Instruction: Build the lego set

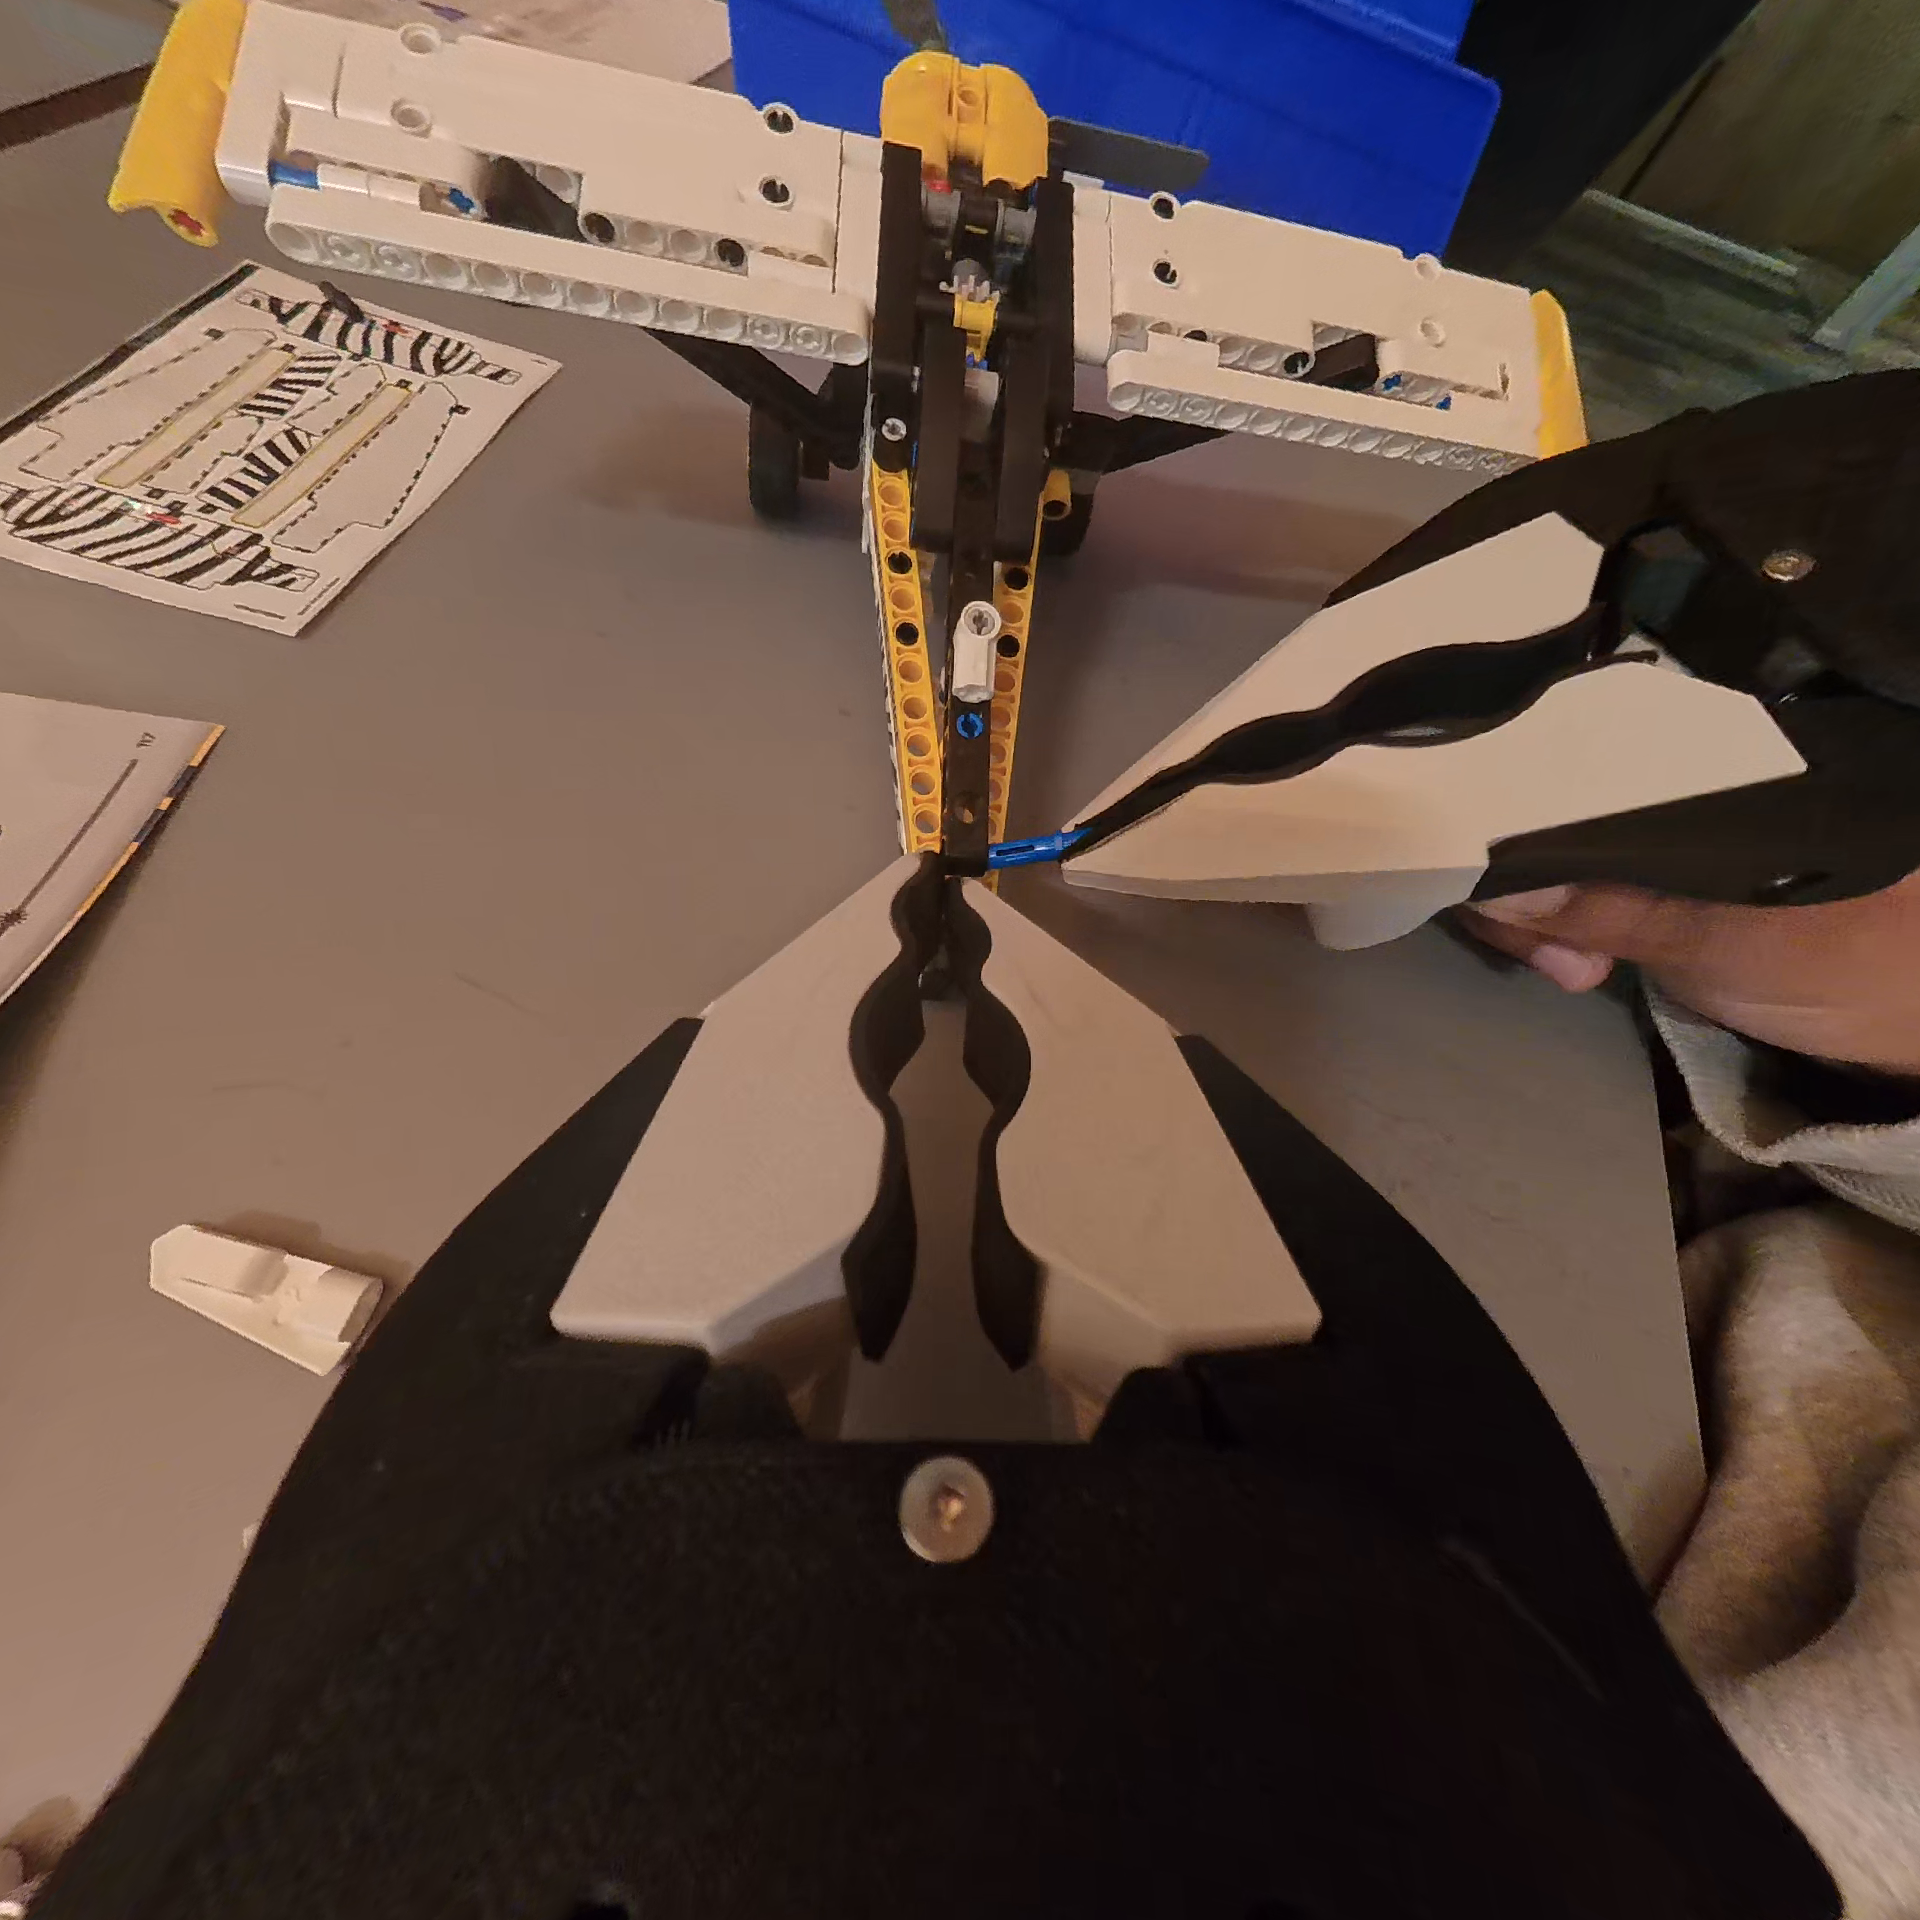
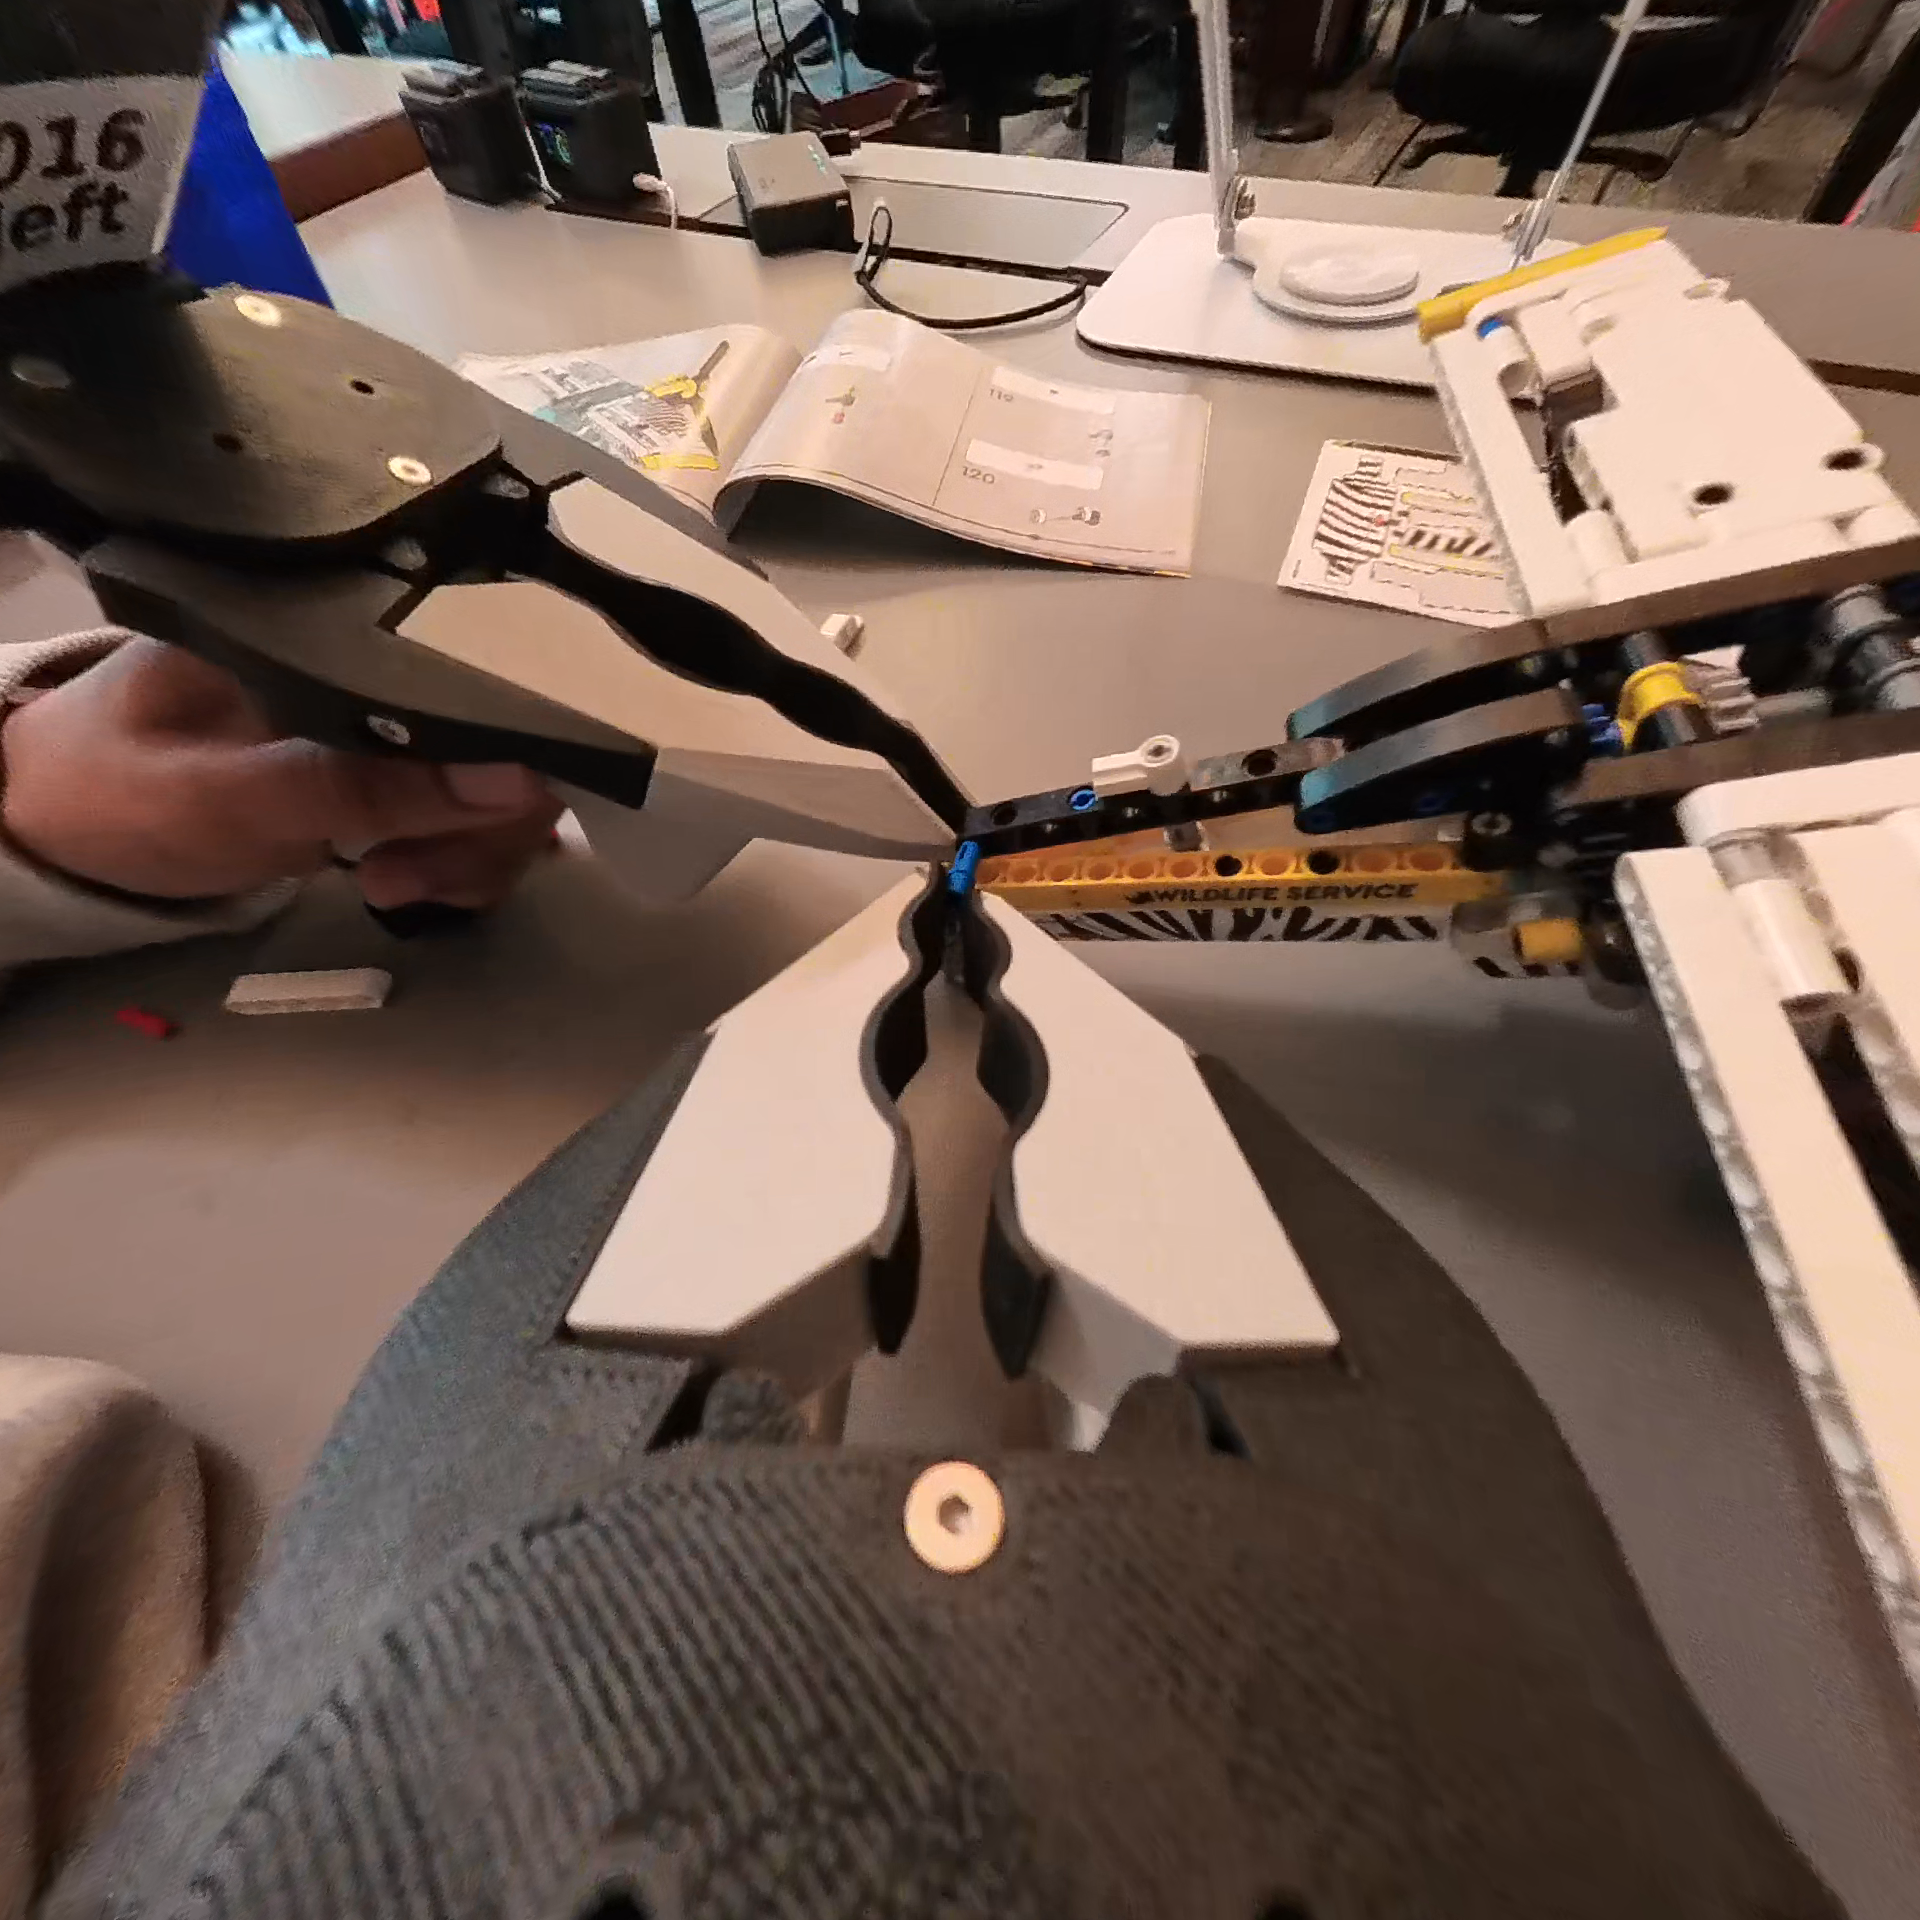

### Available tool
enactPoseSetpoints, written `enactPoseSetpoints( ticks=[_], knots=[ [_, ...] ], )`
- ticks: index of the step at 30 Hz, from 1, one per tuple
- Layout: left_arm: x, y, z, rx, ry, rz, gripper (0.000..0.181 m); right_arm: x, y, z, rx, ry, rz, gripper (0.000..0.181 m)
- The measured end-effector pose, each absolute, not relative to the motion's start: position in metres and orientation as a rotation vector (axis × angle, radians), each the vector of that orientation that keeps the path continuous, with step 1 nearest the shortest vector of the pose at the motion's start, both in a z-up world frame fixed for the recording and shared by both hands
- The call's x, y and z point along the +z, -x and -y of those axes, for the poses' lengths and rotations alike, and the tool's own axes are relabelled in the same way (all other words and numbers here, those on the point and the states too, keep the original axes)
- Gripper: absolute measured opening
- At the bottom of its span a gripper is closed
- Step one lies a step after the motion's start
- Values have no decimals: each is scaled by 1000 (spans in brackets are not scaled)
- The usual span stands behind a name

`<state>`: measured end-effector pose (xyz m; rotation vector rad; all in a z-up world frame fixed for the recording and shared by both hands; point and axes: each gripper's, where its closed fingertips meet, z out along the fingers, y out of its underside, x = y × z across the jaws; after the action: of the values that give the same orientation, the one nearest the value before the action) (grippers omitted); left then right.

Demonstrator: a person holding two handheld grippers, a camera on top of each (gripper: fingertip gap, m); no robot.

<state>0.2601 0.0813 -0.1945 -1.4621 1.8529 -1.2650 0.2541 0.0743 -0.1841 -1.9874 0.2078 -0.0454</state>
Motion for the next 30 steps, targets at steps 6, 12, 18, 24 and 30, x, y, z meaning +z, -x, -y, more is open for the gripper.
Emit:
enactPoseSetpoints(
  ticks=[6, 12, 18, 24, 30],
  knots=[
    [-194, -260, -81, -1278, 1469, -1853, 0, -192, -255, -72, -295, 2059, -62, 2],
    [-193, -259, -79, -1273, 1450, -1850, 0, -201, -260, -71, -465, 2085, 33, 3],
    [-193, -261, -80, -1213, 1415, -1851, 0, -195, -257, -70, -215, 2054, -115, 2],
    [-194, -261, -80, -1170, 1391, -1854, 0, -195, -256, -70, 20, 2037, -244, 2],
    [-194, -261, -80, -1141, 1366, -1861, 0, -195, -254, -70, 255, 2009, -349, 2]
  ],
)
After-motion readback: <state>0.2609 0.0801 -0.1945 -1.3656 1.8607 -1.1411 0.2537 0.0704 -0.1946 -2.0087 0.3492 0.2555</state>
